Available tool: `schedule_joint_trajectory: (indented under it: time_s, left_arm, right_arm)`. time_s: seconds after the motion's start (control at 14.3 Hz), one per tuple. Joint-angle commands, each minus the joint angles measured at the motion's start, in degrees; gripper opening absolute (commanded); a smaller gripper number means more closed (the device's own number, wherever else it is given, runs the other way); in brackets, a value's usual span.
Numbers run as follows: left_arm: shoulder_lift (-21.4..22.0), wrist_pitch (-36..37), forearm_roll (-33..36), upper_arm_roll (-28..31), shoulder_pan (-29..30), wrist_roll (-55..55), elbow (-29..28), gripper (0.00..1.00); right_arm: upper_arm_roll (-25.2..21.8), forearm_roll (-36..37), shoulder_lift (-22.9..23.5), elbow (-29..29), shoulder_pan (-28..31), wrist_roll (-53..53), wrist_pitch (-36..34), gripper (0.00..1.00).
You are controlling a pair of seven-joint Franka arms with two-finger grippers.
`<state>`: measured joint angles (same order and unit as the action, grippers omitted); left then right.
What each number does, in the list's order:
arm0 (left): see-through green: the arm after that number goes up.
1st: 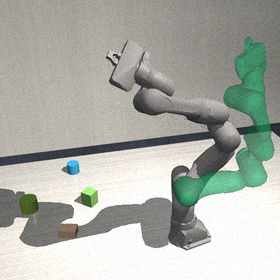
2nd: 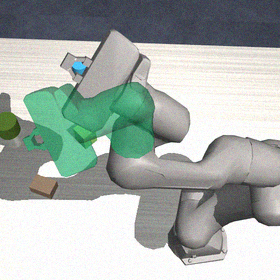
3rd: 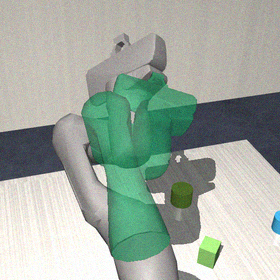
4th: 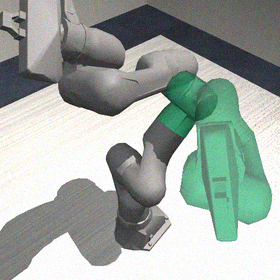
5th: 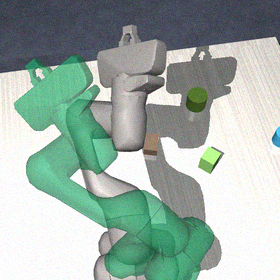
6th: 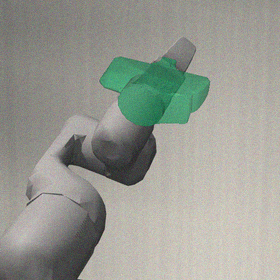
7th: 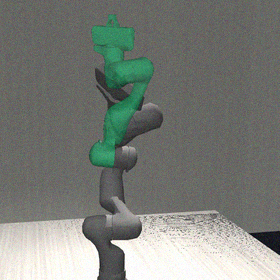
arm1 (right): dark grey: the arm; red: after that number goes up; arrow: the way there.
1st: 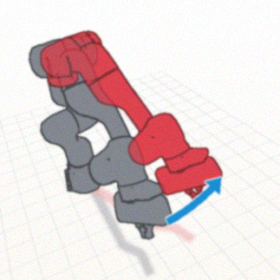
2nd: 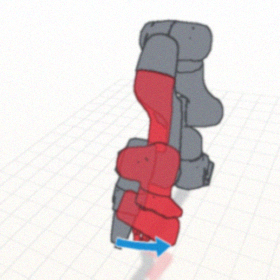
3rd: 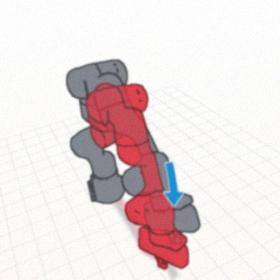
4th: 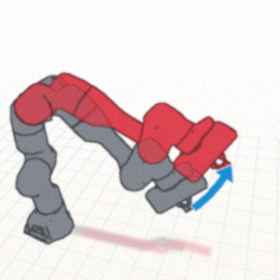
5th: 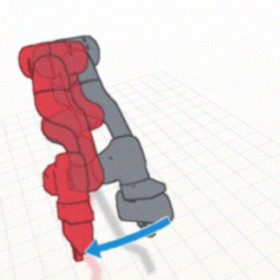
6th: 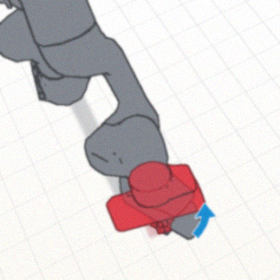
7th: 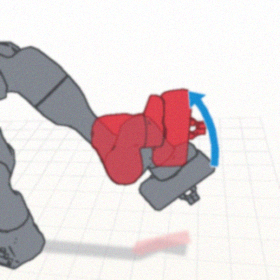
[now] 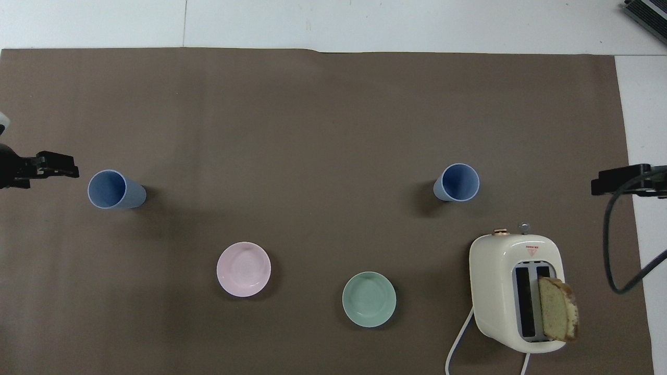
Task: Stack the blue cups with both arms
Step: 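Grasp the blue cup with the left gripper and lift it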
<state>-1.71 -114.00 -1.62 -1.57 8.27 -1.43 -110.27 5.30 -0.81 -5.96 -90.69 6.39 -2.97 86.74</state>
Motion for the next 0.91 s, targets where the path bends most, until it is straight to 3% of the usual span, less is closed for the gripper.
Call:
schedule_joint_trajectory:
  time_s: [0.0, 0.21, 0.49, 0.56, 0.63, 0.7, 0.84]
  left_arm:
    - [-0.5, -6.2, -0.1, -0.5, 0.0, -0.3, -5.2, 1.0]
    - [-5.0, -8.5, -0.1, -0.5, -0.2, 0.3, -5.6, 1.0]
    - [-6.5, -9.7, -0.1, -0.5, 0.1, -0.1, -5.7, 1.0]
    - [-6.5, -9.7, -0.1, -0.5, 0.1, -0.2, -5.7, 0.74]
    - [-6.6, -9.7, -0.1, -0.5, 0.1, -0.2, -5.5, 0.27]
    - [-6.8, -9.7, -0.1, -0.5, 0.0, -0.1, -5.0, 0.0]
    - [-6.8, -9.6, -0.1, -0.5, -0.2, -0.1, -5.0, 0.0]
  right_arm:
    - [0.2, -1.0, -0.9, -1.1, 0.6, -0.6, 0.6, 1.0]
    - [0.2, -1.0, -0.9, -1.1, 0.6, -0.6, 0.6, 1.0]
    - [0.2, -1.0, -0.9, -1.1, 0.7, -0.6, 0.6, 1.0]
    - [0.2, -1.0, -0.9, -1.1, 0.7, -0.6, 0.6, 1.0]
    - [0.2, -1.0, -0.9, -1.1, 0.7, -0.6, 0.6, 1.0]
    - [0.2, -1.0, -0.9, -1.1, 0.6, -0.6, 0.6, 1.0]
    - [0.2, -1.0, -0.9, -1.1, 0.7, -0.6, 0.6, 1.0]
